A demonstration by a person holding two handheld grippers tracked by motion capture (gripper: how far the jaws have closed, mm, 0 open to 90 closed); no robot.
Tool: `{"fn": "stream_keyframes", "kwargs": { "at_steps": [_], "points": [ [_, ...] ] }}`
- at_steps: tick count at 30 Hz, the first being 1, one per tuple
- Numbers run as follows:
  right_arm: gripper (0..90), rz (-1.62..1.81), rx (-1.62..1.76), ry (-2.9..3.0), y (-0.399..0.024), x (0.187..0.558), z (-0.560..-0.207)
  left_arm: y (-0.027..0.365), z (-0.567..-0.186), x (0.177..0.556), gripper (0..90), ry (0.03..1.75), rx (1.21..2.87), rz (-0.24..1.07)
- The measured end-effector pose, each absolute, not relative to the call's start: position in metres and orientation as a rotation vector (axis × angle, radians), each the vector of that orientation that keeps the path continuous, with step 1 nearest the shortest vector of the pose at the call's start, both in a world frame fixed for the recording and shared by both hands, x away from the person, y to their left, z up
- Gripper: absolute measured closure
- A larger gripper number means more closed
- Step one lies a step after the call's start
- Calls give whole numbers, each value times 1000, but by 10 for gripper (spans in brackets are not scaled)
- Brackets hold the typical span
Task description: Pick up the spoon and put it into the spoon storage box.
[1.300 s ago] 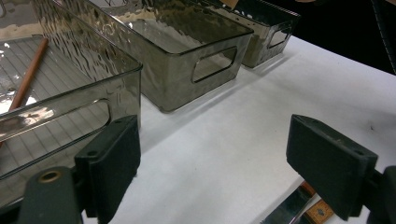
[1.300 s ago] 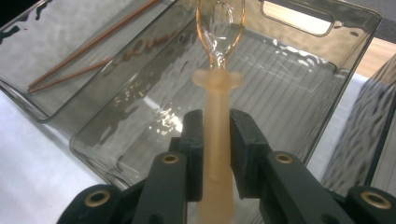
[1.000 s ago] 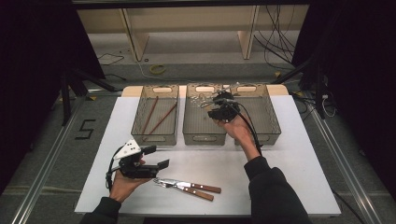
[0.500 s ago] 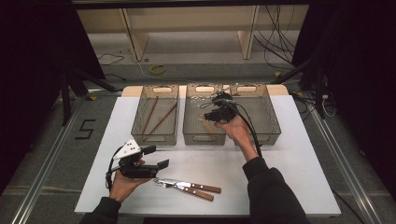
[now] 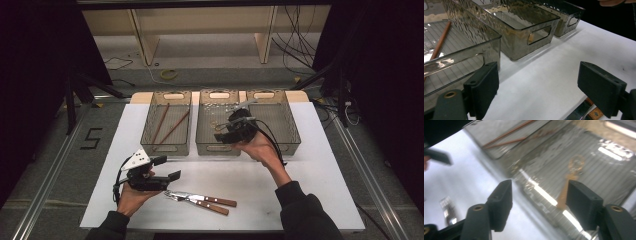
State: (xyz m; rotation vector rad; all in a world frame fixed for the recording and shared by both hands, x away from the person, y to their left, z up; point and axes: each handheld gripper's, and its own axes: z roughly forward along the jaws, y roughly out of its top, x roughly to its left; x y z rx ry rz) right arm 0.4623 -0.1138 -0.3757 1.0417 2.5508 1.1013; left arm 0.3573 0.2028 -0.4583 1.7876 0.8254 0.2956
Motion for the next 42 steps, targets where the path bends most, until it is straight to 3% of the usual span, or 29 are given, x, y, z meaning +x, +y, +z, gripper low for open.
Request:
{"fn": "stream_keyframes", "kwargs": {
  "at_steps": [23, 42],
  "points": [
    [327, 1096, 876, 2681, -119, 408, -392, 203, -459, 357, 168, 824, 1785, 294],
    [327, 1058, 777, 2775, -112, 389, -405, 203, -458, 357, 168, 823, 1787, 296]
  ]
}}
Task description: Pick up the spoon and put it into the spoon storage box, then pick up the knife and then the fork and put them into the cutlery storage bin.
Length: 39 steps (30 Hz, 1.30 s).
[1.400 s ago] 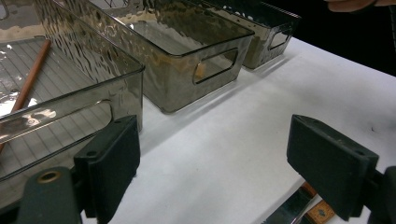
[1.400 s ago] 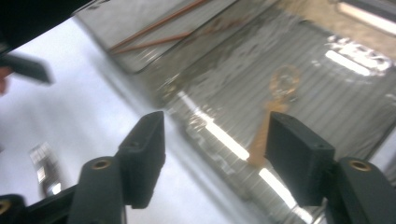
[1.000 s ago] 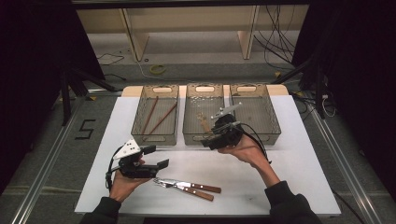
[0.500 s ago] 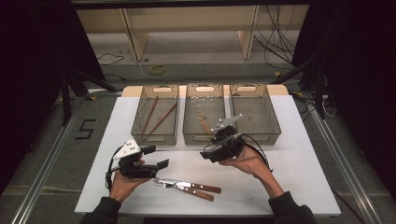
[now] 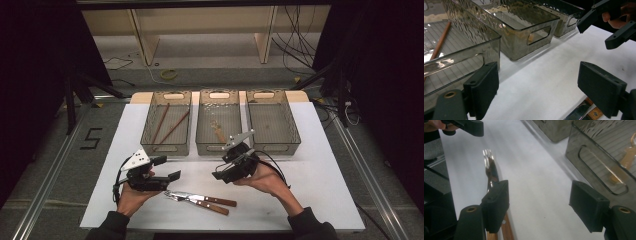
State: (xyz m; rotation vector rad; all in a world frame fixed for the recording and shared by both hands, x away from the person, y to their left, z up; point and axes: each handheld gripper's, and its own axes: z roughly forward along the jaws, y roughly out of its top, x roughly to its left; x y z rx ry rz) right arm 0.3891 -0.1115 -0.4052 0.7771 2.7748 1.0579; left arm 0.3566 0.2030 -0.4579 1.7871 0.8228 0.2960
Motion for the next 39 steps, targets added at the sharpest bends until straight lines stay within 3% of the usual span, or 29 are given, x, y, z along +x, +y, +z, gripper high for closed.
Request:
{"fn": "stream_keyframes", "kwargs": {
  "at_steps": [39],
  "points": [
    [315, 842, 613, 2947, -88, 371, -429, 207, -458, 355, 167, 832, 1774, 298]
  ]
}}
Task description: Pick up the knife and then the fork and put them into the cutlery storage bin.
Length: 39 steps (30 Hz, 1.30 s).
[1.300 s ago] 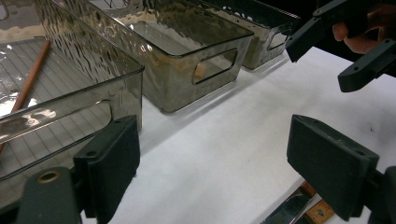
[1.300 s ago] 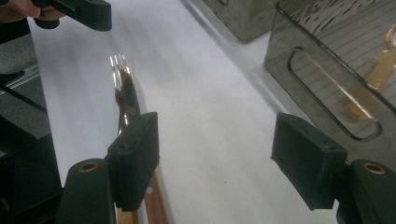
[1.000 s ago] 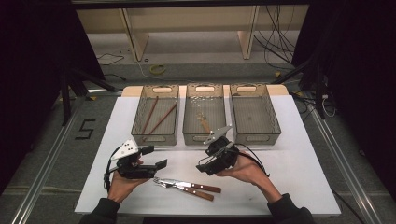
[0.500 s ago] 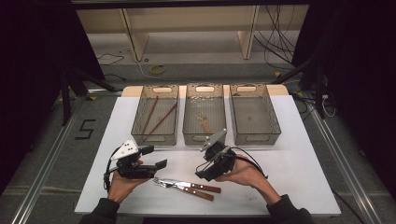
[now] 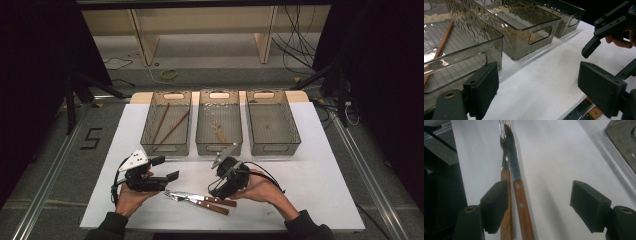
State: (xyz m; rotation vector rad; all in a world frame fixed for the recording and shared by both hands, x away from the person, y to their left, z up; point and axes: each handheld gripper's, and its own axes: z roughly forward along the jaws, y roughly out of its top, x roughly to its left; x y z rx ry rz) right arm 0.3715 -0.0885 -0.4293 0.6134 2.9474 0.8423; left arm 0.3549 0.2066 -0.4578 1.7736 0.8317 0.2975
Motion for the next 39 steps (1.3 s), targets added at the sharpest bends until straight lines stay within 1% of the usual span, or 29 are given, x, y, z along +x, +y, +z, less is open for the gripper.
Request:
{"fn": "stream_keyframes", "kwargs": {
  "at_steps": [7, 18, 23, 39],
  "points": [
    [326, 796, 593, 2980, -87, 371, -434, 207, -458, 355, 166, 834, 1776, 298],
    [367, 692, 555, 3018, -83, 368, -441, 207, -458, 355, 165, 825, 1789, 303],
    [413, 657, 519, 3028, -81, 368, -445, 208, -458, 354, 165, 821, 1791, 305],
    [600, 538, 438, 3068, -73, 360, -457, 207, -458, 354, 165, 815, 1794, 305]
  ]
}}
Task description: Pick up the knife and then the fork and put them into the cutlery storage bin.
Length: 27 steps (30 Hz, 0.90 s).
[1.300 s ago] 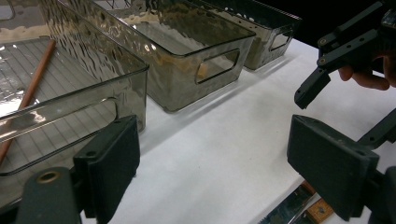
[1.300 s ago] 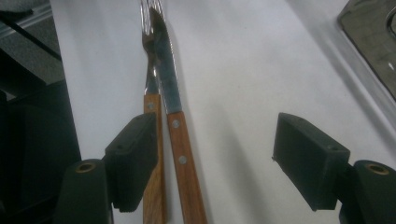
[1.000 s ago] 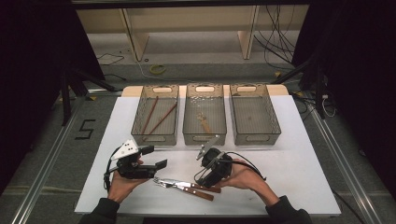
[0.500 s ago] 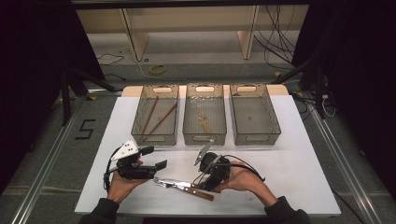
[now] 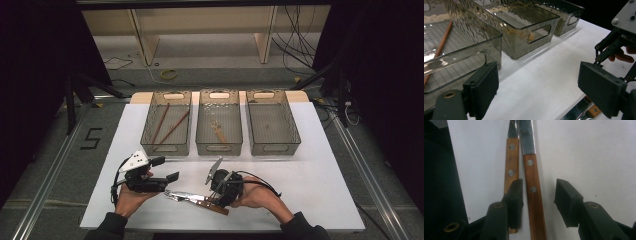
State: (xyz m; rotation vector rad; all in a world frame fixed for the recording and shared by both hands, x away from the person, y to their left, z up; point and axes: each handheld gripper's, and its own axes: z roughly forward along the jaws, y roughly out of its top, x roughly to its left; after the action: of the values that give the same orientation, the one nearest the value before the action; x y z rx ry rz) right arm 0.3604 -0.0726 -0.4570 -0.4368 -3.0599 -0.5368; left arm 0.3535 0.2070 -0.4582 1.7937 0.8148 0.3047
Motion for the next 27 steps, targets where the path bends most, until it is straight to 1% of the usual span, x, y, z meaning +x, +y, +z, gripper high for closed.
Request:
{"fn": "stream_keyframes", "kwargs": {
  "at_steps": [12, 15, 20, 27],
  "points": [
    [689, -502, -407, -3087, -69, 357, -463, 207, -458, 353, 165, 815, 1794, 305],
    [728, -519, -426, -3098, -69, 356, -464, 207, -458, 353, 165, 815, 1794, 305],
    [737, -516, -422, -3112, -68, 355, -464, 206, -458, 353, 165, 817, 1792, 304],
    [775, -507, -413, -3110, -67, 355, -463, 206, -458, 353, 165, 815, 1798, 306]
  ]
}}
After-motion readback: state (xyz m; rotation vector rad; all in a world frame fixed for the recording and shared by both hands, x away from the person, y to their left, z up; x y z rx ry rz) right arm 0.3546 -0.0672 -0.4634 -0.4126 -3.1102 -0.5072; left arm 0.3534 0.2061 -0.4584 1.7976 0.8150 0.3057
